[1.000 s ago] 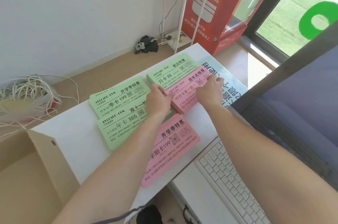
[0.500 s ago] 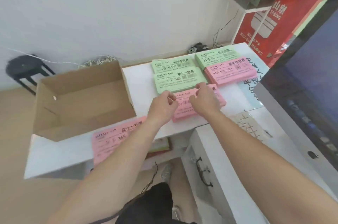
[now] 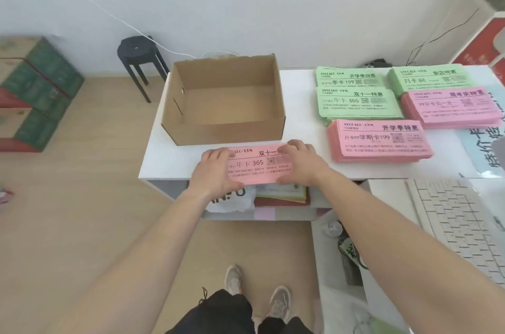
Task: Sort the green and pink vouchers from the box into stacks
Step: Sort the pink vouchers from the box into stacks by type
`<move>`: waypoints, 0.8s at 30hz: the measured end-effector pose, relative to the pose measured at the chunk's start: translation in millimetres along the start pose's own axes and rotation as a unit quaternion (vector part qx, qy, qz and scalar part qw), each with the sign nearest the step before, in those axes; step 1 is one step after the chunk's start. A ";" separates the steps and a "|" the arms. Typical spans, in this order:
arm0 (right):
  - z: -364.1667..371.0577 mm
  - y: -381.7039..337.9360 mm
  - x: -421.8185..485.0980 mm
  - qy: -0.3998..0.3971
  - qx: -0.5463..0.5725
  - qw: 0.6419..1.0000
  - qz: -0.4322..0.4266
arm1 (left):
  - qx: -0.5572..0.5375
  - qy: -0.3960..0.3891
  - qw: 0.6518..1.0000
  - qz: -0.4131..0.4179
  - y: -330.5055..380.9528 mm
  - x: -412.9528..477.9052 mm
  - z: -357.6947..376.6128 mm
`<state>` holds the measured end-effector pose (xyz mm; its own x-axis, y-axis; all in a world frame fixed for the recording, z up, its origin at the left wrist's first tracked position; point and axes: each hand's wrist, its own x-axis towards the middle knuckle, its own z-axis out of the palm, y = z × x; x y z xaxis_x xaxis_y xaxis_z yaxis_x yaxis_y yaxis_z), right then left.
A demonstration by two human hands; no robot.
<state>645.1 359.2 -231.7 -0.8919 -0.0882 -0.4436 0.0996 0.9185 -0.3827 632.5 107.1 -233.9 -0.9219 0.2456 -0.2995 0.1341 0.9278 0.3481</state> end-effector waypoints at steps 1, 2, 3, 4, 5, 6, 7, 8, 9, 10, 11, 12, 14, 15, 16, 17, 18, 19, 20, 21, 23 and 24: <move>1.4 0.0 5.8 -0.006 -0.011 1.000 0.001 | 0.005 -0.012 1.000 0.010 -5.3 4.5 2.7; 2.8 0.1 10.8 -0.008 -0.024 1.000 0.001 | 0.014 -0.026 0.999 0.020 -8.7 8.9 5.9; 4.7 0.9 15.1 -0.005 -0.037 0.999 0.001 | 0.023 -0.041 0.998 0.029 -10.9 13.6 9.9; 6.5 1.5 18.6 0.003 -0.049 0.999 0.000 | 0.035 -0.054 0.997 0.038 -12.0 17.5 13.7; 8.1 2.5 21.4 0.012 -0.056 0.998 -0.001 | 0.049 -0.064 0.996 0.044 -12.4 20.9 17.1; 9.3 3.5 23.6 0.021 -0.059 0.998 -0.002 | 0.064 -0.071 0.994 0.049 -12.3 23.7 20.1; 10.2 3.8 25.1 0.028 -0.059 0.998 -0.002 | 0.079 -0.073 0.993 0.052 -12.8 26.0 23.0; 10.6 3.4 26.0 0.031 -0.058 0.998 -0.004 | 0.091 -0.070 0.992 0.054 -13.6 27.1 25.6; 10.6 2.8 27.0 0.033 -0.060 0.998 -0.005 | 0.099 -0.066 0.991 0.055 -15.0 28.2 28.0; 10.7 1.7 27.8 0.034 -0.065 0.997 -0.006 | 0.101 -0.059 0.991 0.057 -16.5 29.5 29.9; 11.0 0.3 28.2 0.033 -0.075 0.997 -0.006 | 0.097 -0.050 0.992 0.059 -17.8 30.7 31.0; 11.7 -1.3 28.5 0.030 -0.087 0.996 -0.006 | 0.093 -0.040 0.993 0.062 -18.6 31.7 31.3; 12.0 -4.5 30.0 0.019 -0.113 0.993 -0.004 | 0.103 -0.018 0.992 0.076 -18.2 34.0 30.7; 10.9 -5.4 30.9 0.014 -0.124 0.992 -0.003 | 0.113 -0.012 0.990 0.085 -17.5 34.6 30.8; 9.3 -6.7 32.3 0.008 -0.132 0.991 0.000 | 0.118 -0.009 0.989 0.090 -17.1 35.1 31.4; 7.3 -7.9 33.3 0.003 -0.137 0.991 0.002 | 0.119 -0.009 0.989 0.092 -17.3 35.2 32.1; 5.2 -9.2 34.1 -0.001 -0.142 0.990 0.002 | 0.120 -0.011 0.989 0.090 -17.7 35.3 32.9; 3.7 -10.5 35.1 -0.003 -0.147 0.989 0.002 | 0.125 -0.011 0.988 0.090 -18.3 35.9 33.2; 2.9 -11.8 35.5 -0.004 -0.153 0.988 0.003 | 0.132 -0.013 0.987 0.090 -19.0 36.9 33.6; 2.7 -13.1 35.4 -0.005 -0.159 0.987 0.004 | 0.139 -0.014 0.986 0.093 -19.4 37.4 33.8; 3.8 -14.4 35.0 -0.005 -0.165 0.986 0.005 | 0.147 -0.009 0.984 0.101 -20.3 38.6 35.0; 4.6 -14.5 34.5 -0.002 -0.162 0.987 0.005 | 0.148 -0.006 0.984 0.104 -20.6 38.2 35.4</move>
<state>614.9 341.1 -245.2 -0.8895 -0.0804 -0.4498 -0.0398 0.9943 -0.0990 607.3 107.4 -283.9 -0.8590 0.4403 -0.2611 0.4207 0.8978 0.1298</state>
